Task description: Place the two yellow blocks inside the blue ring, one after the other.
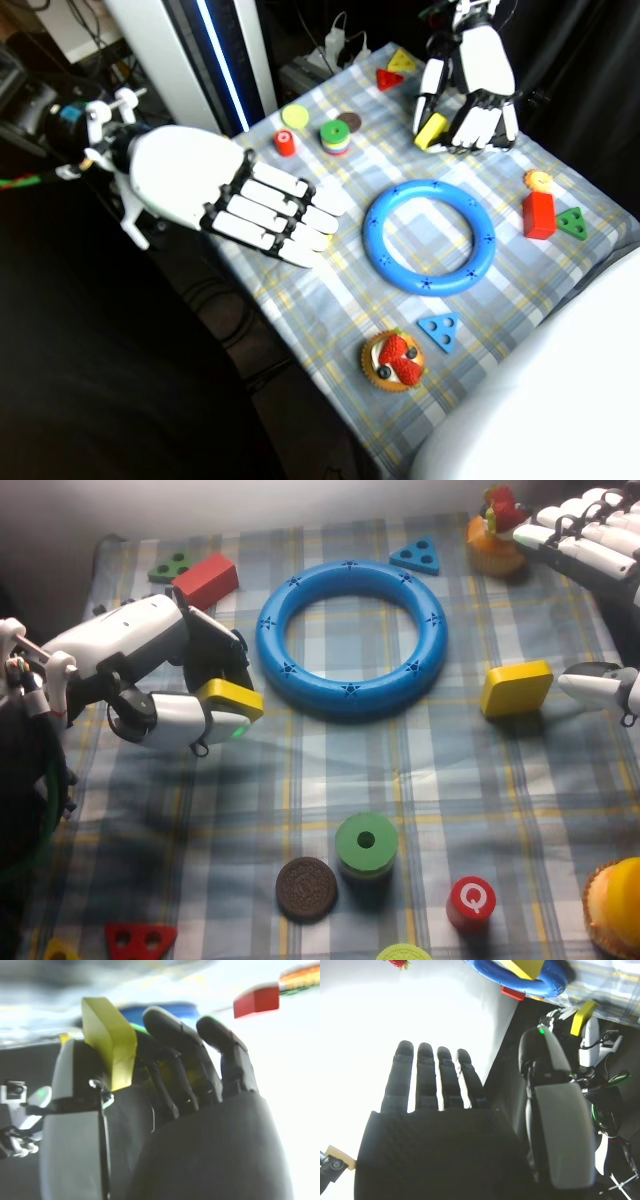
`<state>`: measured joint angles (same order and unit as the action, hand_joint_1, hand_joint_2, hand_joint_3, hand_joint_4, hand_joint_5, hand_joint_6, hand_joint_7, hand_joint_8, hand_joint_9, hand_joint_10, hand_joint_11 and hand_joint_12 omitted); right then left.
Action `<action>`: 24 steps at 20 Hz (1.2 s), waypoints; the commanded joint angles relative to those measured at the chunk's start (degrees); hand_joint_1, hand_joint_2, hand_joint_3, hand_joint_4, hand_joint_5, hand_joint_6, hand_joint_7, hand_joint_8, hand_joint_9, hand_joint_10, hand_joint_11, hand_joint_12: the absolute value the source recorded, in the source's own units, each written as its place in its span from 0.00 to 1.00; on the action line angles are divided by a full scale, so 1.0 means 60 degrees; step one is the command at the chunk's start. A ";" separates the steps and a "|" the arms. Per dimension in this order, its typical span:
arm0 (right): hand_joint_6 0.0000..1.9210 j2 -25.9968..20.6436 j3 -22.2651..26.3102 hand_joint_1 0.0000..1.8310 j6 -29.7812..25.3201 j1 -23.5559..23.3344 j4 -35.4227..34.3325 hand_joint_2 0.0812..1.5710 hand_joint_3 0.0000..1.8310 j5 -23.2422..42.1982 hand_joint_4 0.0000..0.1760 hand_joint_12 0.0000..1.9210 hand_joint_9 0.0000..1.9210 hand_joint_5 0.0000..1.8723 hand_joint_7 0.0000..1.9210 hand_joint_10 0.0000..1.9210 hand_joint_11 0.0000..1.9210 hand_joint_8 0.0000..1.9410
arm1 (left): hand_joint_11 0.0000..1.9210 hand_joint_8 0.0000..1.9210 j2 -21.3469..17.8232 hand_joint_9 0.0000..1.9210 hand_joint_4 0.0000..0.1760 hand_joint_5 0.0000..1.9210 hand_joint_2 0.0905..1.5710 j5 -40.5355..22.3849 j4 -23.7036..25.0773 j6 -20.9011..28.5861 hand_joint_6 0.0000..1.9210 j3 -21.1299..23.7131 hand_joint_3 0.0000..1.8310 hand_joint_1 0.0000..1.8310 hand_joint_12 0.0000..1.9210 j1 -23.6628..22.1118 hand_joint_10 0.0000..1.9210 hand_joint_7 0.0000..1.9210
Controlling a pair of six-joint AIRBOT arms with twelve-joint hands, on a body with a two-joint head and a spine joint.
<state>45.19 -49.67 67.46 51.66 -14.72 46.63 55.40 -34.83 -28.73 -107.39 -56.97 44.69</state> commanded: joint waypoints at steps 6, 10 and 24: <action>0.00 -0.0040 0.0024 0.34 -0.0102 -0.0044 0.0037 0.78 0.00 0.1286 0.00 0.00 0.00 0.00 0.00 0.00 0.00 0.00 | 0.08 0.99 0.0461 0.32 0.00 0.44 0.74 -0.1181 0.0714 0.0049 0.61 -0.0388 0.00 0.62 1.00 -0.1228 1.00 0.37; 0.00 -0.0037 0.0027 0.32 -0.0105 -0.0015 0.0037 0.79 0.00 0.1309 0.02 0.00 0.00 0.00 0.00 0.00 0.00 0.00 | 0.21 1.00 0.1473 0.40 0.00 0.48 0.71 -0.0066 0.0628 0.0050 0.56 -0.1450 0.00 0.62 1.00 -0.2262 1.00 0.41; 0.00 0.0119 -0.0139 0.33 -0.0146 0.0048 0.0043 0.78 0.00 0.1242 0.00 0.00 0.00 0.00 0.00 0.00 0.00 0.00 | 0.00 0.02 0.3591 0.01 0.51 0.12 0.73 0.1754 -0.1652 -0.1844 0.02 -0.3541 0.00 0.42 0.57 -0.2795 0.30 0.13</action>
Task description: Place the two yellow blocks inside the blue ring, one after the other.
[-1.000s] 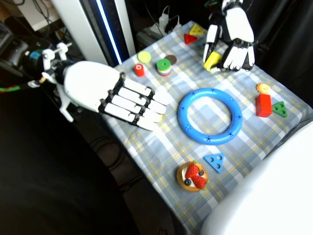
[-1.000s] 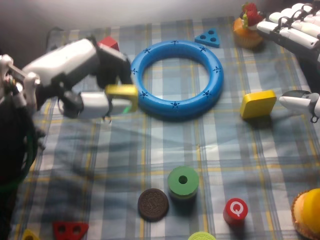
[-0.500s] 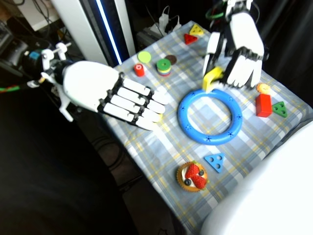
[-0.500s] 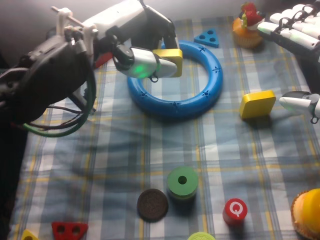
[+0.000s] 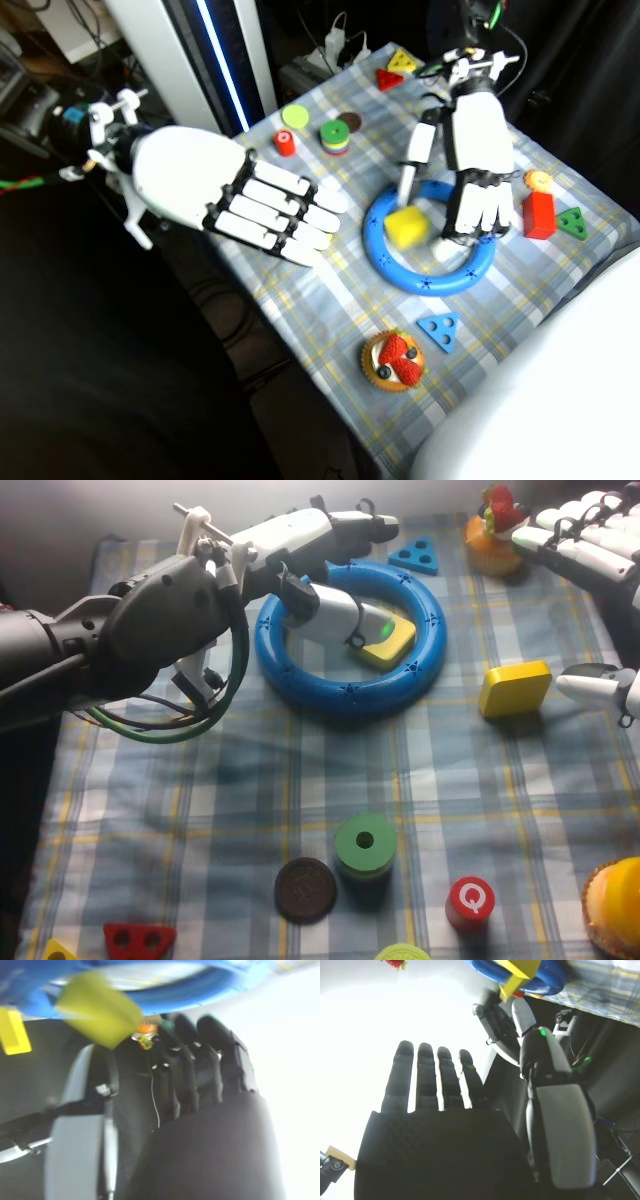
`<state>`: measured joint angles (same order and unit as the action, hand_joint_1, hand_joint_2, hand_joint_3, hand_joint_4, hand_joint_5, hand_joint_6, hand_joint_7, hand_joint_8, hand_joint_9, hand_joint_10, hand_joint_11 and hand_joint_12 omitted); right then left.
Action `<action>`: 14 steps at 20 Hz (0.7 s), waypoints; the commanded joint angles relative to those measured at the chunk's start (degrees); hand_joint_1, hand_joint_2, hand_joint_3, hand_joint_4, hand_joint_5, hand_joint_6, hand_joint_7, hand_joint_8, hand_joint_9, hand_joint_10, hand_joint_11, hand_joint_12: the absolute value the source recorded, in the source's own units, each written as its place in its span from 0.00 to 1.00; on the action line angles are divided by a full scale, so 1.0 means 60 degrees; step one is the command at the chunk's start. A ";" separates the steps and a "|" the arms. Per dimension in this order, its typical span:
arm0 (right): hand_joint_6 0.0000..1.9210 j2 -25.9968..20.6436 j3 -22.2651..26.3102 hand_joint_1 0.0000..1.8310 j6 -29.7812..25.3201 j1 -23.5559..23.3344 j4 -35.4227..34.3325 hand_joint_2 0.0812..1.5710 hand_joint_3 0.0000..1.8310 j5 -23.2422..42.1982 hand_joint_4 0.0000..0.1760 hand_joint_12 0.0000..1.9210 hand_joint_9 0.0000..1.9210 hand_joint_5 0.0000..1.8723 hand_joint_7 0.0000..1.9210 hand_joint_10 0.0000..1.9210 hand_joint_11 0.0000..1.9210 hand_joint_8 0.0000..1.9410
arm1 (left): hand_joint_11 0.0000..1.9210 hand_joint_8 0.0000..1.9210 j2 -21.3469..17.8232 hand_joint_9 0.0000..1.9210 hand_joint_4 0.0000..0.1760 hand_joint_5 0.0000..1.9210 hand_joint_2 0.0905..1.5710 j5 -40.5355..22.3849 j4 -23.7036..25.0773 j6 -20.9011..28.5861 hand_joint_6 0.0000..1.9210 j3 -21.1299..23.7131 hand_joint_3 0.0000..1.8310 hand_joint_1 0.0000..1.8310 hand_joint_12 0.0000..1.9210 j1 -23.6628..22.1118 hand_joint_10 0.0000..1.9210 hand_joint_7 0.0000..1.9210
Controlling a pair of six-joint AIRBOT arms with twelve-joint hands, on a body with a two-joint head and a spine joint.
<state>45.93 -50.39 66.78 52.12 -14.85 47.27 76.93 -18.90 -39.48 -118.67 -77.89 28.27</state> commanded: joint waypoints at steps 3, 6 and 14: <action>0.00 0.0183 -0.0224 0.35 -0.0077 -0.0021 0.0062 0.80 0.01 0.0825 0.00 0.00 0.00 0.00 0.00 0.00 0.00 0.00 | 0.00 0.00 -0.0463 0.04 0.38 0.12 0.83 -0.1528 0.0496 0.0185 0.00 0.0541 0.00 0.33 0.49 0.0008 0.18 0.13; 0.01 0.0456 -0.0500 0.37 -0.0263 -0.0024 0.0055 0.81 0.00 0.0460 0.00 0.40 0.04 0.02 0.02 0.03 0.00 0.02 | 0.00 0.00 -0.1292 0.04 0.28 0.11 0.90 -0.2613 0.1935 0.1581 0.00 0.1472 0.01 0.23 0.44 0.0211 0.16 0.12; 0.01 0.1019 -0.0985 0.44 -0.0277 -0.0313 -0.0020 0.79 0.00 -0.0335 0.00 0.56 0.10 0.09 0.12 0.05 0.00 0.01 | 0.00 0.00 -0.3196 0.01 0.12 0.13 0.93 -0.5495 0.3747 0.3415 0.00 0.3539 0.00 0.29 0.38 0.1290 0.15 0.11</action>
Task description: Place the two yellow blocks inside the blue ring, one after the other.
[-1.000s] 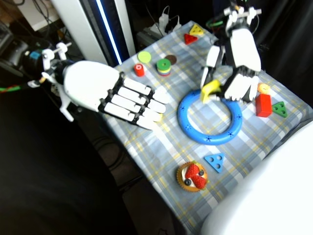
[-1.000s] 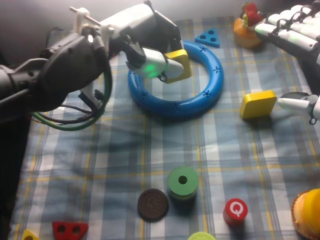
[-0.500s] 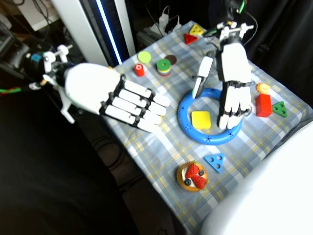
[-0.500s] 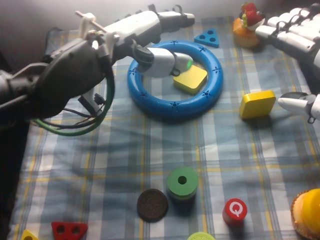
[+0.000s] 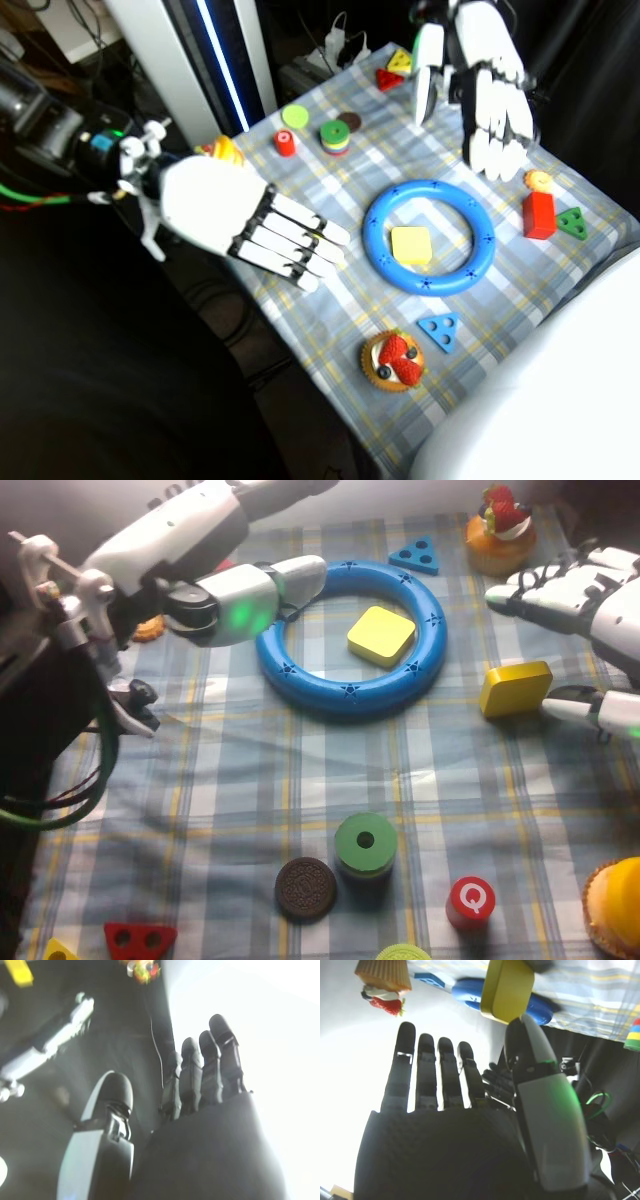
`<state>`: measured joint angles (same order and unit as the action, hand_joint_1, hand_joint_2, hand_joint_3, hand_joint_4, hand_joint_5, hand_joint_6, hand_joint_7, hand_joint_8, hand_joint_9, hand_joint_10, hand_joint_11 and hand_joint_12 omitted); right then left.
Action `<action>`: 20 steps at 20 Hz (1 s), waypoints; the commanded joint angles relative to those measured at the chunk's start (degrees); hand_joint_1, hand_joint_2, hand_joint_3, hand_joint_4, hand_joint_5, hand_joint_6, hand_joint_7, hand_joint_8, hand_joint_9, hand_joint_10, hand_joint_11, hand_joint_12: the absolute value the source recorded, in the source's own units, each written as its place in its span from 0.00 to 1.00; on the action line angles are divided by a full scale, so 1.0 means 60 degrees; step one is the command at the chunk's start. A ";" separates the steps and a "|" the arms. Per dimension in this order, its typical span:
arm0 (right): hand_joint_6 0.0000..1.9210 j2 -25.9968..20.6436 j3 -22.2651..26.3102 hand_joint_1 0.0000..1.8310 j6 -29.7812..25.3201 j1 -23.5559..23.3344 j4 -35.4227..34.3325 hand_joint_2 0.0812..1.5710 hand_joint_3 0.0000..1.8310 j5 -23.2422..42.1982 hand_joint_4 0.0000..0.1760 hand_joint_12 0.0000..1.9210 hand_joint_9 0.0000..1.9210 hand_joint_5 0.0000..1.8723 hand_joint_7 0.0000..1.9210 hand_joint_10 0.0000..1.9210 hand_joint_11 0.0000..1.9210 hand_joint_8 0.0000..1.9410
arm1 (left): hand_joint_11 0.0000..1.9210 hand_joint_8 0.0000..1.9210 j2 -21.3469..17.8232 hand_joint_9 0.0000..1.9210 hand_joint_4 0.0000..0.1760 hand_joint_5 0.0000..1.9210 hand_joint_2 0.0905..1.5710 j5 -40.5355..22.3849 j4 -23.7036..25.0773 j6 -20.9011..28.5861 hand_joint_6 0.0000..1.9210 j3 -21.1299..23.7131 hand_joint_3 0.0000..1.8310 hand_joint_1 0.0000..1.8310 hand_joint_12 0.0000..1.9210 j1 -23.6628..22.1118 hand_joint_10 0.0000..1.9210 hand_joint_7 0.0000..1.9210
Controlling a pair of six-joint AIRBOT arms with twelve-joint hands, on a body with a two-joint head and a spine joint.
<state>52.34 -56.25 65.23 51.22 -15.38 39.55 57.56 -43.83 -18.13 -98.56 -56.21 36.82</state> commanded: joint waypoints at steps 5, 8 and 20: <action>0.04 0.0365 -0.0345 0.50 -0.0018 -0.0390 0.0017 0.77 0.00 0.0481 0.00 0.81 0.16 0.22 0.30 0.35 0.00 0.04 | 0.00 0.00 -0.0473 0.03 0.00 0.16 0.91 -0.2044 0.0344 0.0134 0.00 0.0469 0.00 0.33 0.01 0.0446 0.06 0.14; 0.81 0.0688 -0.0612 0.60 -0.0018 -0.0649 0.0015 0.83 0.00 0.0145 0.00 0.94 0.27 0.27 0.38 0.63 0.13 0.72 | 0.00 0.01 -0.0637 0.07 0.00 0.16 0.89 -0.2273 0.0292 0.0244 0.00 0.0609 0.01 0.37 0.20 0.0716 0.01 0.14; 0.76 0.0986 -0.0978 0.70 -0.0047 -0.2651 0.1267 0.80 0.00 -0.0063 0.00 0.92 0.34 0.32 0.38 0.83 0.27 0.74 | 0.00 0.00 -0.1262 0.12 0.00 0.17 0.89 -0.3015 0.0014 0.1338 0.00 0.1203 0.00 0.36 0.70 0.2446 0.14 0.19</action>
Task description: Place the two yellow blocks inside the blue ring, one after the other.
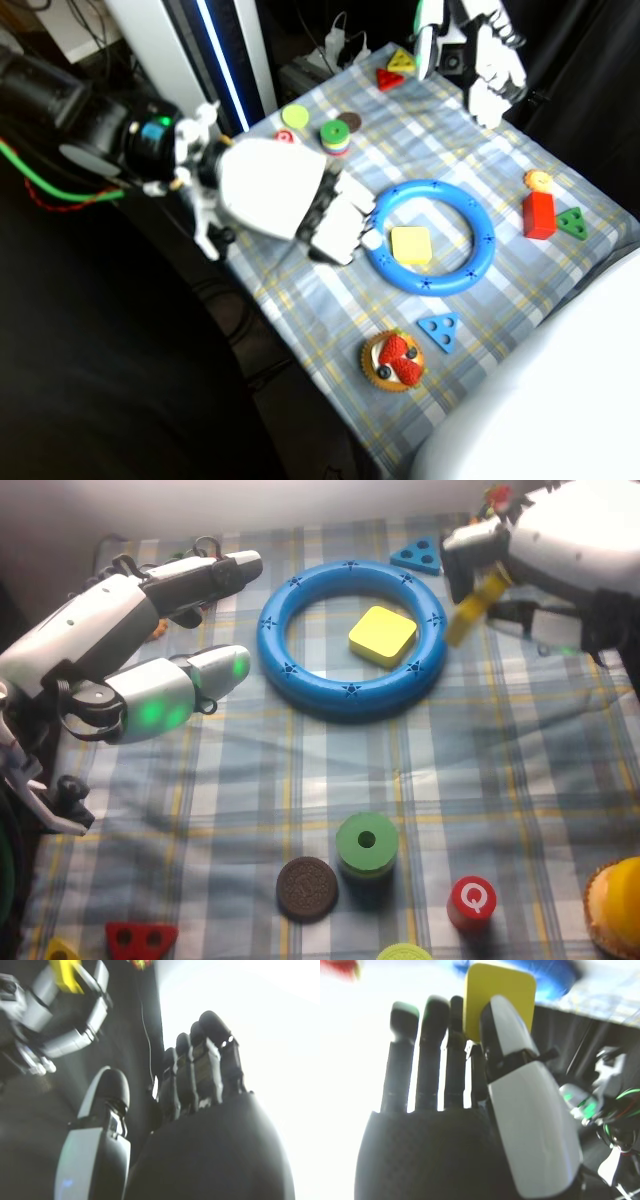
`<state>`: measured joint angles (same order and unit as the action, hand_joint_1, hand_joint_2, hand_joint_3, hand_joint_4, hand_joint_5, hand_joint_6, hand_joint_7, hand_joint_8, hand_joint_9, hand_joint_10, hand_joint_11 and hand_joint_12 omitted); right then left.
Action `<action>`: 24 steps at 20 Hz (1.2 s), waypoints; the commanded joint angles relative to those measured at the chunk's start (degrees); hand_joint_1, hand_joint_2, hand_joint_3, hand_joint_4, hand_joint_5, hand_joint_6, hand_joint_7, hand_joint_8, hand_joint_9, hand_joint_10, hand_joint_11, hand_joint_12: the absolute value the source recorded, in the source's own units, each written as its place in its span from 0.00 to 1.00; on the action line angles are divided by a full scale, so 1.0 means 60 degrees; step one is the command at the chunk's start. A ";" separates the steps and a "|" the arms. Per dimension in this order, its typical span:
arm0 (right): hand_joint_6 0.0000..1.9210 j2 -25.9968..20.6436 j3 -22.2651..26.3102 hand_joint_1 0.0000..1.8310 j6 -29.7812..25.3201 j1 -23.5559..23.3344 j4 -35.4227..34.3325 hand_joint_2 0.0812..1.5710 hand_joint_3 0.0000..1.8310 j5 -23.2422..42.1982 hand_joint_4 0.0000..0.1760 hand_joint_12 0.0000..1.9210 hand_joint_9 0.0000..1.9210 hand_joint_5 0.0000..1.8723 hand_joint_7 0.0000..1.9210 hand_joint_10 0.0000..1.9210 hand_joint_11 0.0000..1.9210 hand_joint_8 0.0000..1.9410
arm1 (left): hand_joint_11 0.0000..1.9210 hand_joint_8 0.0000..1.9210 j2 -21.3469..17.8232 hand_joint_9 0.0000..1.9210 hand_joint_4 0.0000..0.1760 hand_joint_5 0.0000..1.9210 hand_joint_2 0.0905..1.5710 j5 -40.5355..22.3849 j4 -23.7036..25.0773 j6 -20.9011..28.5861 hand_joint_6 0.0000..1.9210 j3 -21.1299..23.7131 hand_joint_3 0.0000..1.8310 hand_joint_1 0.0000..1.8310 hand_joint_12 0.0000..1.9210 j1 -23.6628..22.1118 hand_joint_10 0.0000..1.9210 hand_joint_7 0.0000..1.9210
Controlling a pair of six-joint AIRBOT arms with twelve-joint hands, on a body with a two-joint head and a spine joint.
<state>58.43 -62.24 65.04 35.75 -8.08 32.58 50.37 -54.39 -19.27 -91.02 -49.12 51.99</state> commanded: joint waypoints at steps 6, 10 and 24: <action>0.73 0.1279 -0.1080 0.64 -0.0009 -0.1017 0.0328 0.79 0.00 -0.0031 0.00 0.90 0.36 0.34 0.41 0.75 0.32 0.74 | 0.00 0.00 0.0039 0.13 0.00 0.18 0.88 -0.1124 0.0169 0.0640 0.00 -0.0056 0.00 0.38 0.74 0.0354 0.15 0.18; 0.71 0.2350 -0.2108 0.64 -0.0007 -0.1427 0.0294 0.79 0.00 -0.0901 0.00 0.88 0.39 0.34 0.42 0.69 0.33 0.74 | 0.00 0.00 0.0271 0.10 0.00 0.22 0.88 -0.1049 0.0109 0.0800 0.01 -0.0254 0.00 0.37 0.68 0.0324 0.18 0.17; 0.00 0.1096 -0.0837 0.29 -0.0006 -0.1430 0.0133 0.82 0.01 -0.0019 0.14 0.55 0.08 0.02 0.04 0.07 0.00 0.00 | 0.00 0.00 0.0205 0.07 0.15 0.15 0.89 -0.1447 0.0158 0.1385 0.00 -0.0256 0.00 0.36 0.67 0.0422 0.22 0.16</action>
<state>63.75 -66.08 64.95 27.92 -7.27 24.45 51.66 -55.57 -19.09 -83.15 -50.52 55.00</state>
